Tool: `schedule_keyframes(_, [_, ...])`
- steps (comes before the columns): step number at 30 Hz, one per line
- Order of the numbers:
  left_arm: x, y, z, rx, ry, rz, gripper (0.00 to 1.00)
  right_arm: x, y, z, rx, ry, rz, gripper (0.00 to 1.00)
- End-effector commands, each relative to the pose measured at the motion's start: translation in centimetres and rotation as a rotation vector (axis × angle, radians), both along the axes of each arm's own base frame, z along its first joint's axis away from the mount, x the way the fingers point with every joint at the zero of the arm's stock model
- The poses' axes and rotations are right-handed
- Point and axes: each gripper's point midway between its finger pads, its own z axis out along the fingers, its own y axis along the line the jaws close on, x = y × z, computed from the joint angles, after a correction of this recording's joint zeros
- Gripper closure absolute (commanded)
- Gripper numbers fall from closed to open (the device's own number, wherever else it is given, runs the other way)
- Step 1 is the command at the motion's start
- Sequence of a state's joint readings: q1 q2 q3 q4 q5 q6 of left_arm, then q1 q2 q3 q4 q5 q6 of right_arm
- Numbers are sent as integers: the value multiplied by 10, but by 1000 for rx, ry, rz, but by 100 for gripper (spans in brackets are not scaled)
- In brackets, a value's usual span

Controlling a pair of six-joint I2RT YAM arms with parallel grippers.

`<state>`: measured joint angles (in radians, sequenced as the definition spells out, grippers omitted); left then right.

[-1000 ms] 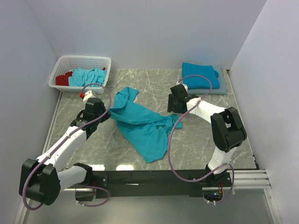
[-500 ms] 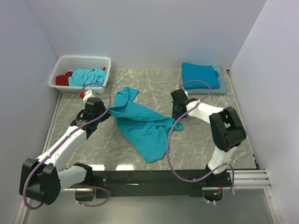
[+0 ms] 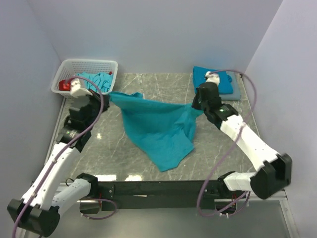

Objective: Fold and stack the t-shirts
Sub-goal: Flatten the tshirt out

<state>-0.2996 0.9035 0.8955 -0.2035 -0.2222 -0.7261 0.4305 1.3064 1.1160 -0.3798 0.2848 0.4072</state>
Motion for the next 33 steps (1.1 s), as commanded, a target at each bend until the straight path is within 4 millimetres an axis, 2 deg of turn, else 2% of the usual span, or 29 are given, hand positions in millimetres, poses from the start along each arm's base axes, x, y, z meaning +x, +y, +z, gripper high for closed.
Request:
schedule_keyframes(1, [-13, 14, 102, 4, -257, 30, 99, -10, -19, 111, 38, -265, -44, 100])
schedule_keyframes(2, [-23, 17, 133, -7, -325, 29, 99, -17, -21, 127, 48, -302, -40, 100])
schedule_keyframes(3, [-29, 16, 148, 1, -362, 12, 99, -30, -28, 162, 77, -385, -35, 100])
schedule_keyframes(4, [-35, 16, 163, 1, -400, 0, 99, -39, -30, 178, 91, -423, -24, 100])
schedule_keyframes(5, [-48, 16, 191, -11, -472, -15, 99, -47, -31, 192, 104, -460, -10, 100])
schedule_keyframes(7, [-63, 12, 217, 3, -537, -65, 99, -74, -37, 234, 145, -562, 30, 100])
schedule_keyframes(8, [-77, 13, 242, -4, -588, -78, 99, -84, -38, 246, 158, -594, 47, 100])
schedule_keyframes(10, [-97, 7, 268, 11, -658, -143, 99, -113, -45, 281, 189, -683, 85, 100])
schedule_keyframes(11, [-115, 7, 291, 5, -718, -165, 99, -122, -48, 292, 196, -711, 97, 100])
schedule_keyframes(12, [-126, 7, 301, 10, -747, -181, 99, -140, -54, 310, 210, -762, 109, 100])
schedule_keyframes(13, [-144, 5, 319, 9, -799, -216, 99, -150, -54, 319, 220, -785, 133, 100])
schedule_keyframes(16, [-182, 9, 348, 13, -891, -249, 99, -183, -66, 346, 239, -859, 152, 100])
schedule_keyframes(21, [-220, 13, 364, 12, -956, -282, 99, -235, -75, 380, 268, -987, 235, 100])
schedule_keyframes(25, [-224, 10, 363, -4, -965, -305, 99, -246, -77, 393, 256, -1026, 255, 100])
schedule_keyframes(26, [-219, 9, 361, -11, -951, -307, 99, -239, -78, 394, 245, -1016, 237, 100])
schedule_keyframes(27, [-211, 9, 358, -15, -932, -294, 99, -233, -87, 395, 229, -1012, 176, 100])
schedule_keyframes(28, [-198, 8, 350, -20, -897, -280, 99, -227, -89, 395, 213, -1004, 151, 100])
schedule_keyframes(30, [-163, 12, 331, -36, -798, -209, 99, -197, -96, 386, 162, -950, 47, 100])
schedule_keyframes(31, [-141, 8, 311, -34, -729, -200, 99, -184, -98, 379, 139, -922, 11, 100])
schedule_keyframes(32, [-112, 8, 289, -36, -643, -155, 99, -161, -93, 368, 110, -872, -11, 100])
schedule_keyframes(33, [-92, 8, 271, -34, -581, -127, 99, -141, -89, 350, 76, -818, -32, 100])
